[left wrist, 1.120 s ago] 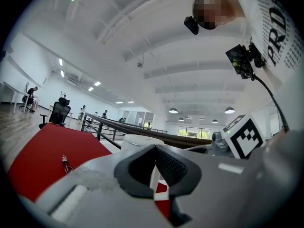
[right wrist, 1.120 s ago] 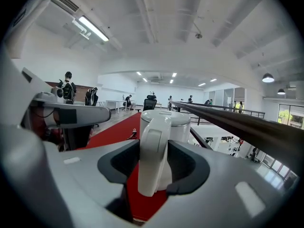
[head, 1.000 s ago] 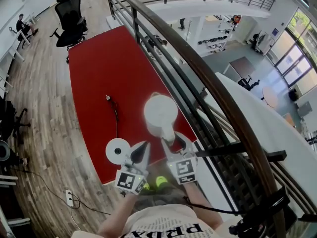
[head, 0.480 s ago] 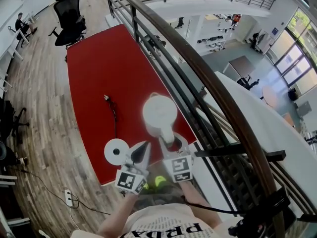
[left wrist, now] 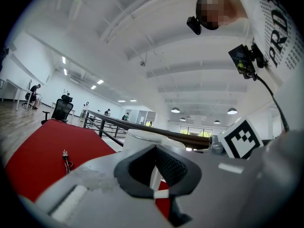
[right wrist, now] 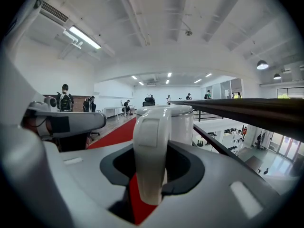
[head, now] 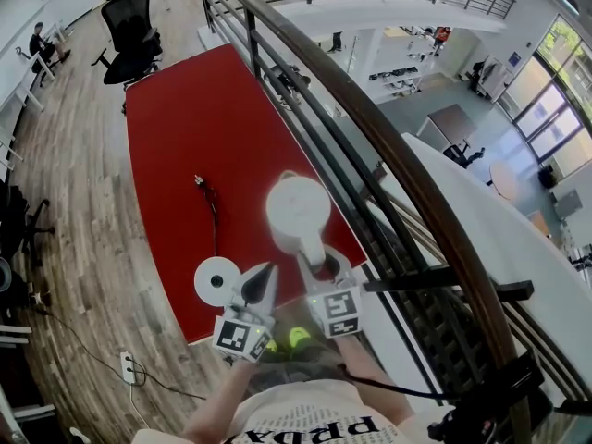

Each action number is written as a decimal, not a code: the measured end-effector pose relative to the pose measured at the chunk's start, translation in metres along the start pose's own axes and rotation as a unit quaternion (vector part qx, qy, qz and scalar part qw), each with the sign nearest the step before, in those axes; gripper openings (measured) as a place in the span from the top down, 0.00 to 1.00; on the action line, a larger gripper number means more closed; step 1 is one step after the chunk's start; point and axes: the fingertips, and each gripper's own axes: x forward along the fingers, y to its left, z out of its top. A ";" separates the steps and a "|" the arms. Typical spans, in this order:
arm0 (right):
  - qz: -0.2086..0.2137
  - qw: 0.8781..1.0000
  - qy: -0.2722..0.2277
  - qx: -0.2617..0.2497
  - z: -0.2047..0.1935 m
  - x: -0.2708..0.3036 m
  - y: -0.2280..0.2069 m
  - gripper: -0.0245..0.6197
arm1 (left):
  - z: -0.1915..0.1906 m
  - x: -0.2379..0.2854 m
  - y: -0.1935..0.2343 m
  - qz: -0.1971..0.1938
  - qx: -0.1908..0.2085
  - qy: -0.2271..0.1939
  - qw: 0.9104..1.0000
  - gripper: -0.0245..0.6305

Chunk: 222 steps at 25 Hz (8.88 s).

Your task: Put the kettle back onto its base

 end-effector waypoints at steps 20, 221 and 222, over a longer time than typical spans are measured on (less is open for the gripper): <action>-0.011 0.998 -0.059 0.009 0.001 0.002 -0.011 0.77 | -0.006 -0.001 0.001 0.006 0.003 -0.006 1.000 0.98; 0.330 0.938 -0.031 -0.100 -0.002 -0.003 0.189 0.77 | 0.013 -0.185 0.092 0.197 -0.013 0.016 0.980 0.98; 0.328 0.939 -0.032 -0.100 -0.002 -0.003 0.189 0.77 | 0.013 -0.185 0.092 0.197 -0.015 0.017 0.980 0.98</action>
